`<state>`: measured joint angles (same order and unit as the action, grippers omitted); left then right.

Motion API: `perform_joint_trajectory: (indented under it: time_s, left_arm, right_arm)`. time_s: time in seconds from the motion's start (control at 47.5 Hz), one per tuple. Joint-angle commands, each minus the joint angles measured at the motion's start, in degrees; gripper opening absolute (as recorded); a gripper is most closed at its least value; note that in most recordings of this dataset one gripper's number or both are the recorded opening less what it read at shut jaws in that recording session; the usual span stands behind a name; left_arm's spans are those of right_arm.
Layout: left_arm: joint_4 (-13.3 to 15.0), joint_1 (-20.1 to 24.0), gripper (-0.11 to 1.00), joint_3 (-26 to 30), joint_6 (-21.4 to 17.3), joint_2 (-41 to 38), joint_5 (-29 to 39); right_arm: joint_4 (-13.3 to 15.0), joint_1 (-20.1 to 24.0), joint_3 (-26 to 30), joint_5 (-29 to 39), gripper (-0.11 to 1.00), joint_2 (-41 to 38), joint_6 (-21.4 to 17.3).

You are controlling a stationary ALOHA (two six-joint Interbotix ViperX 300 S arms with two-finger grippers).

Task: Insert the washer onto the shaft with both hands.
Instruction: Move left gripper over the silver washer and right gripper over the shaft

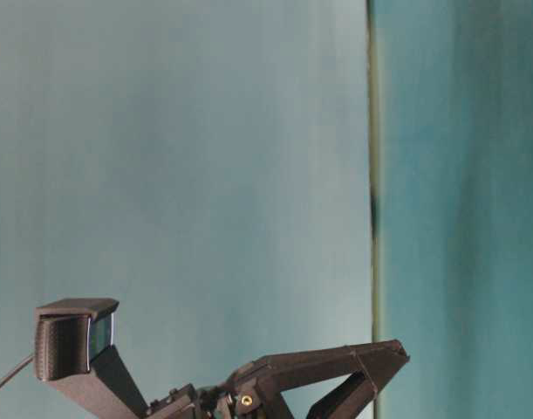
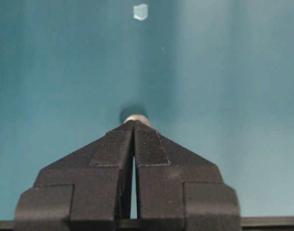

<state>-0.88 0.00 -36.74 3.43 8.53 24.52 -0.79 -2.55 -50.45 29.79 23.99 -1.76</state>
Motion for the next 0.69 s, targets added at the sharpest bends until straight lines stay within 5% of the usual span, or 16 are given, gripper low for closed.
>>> perform_joint_trajectory:
  time_s: [0.0,0.674]
  left_arm:
    - [-0.2,0.1,0.03,1.2,-0.1,-0.2,-0.1]
    - [-0.4,0.3,0.03,1.6,-0.4,-4.1,0.4]
  right_arm:
    - [0.3,0.6,4.8,1.4,-0.1,-4.2,1.9]
    - [0.2,2.5,8.8,2.4,-0.1,-14.9,6.2]
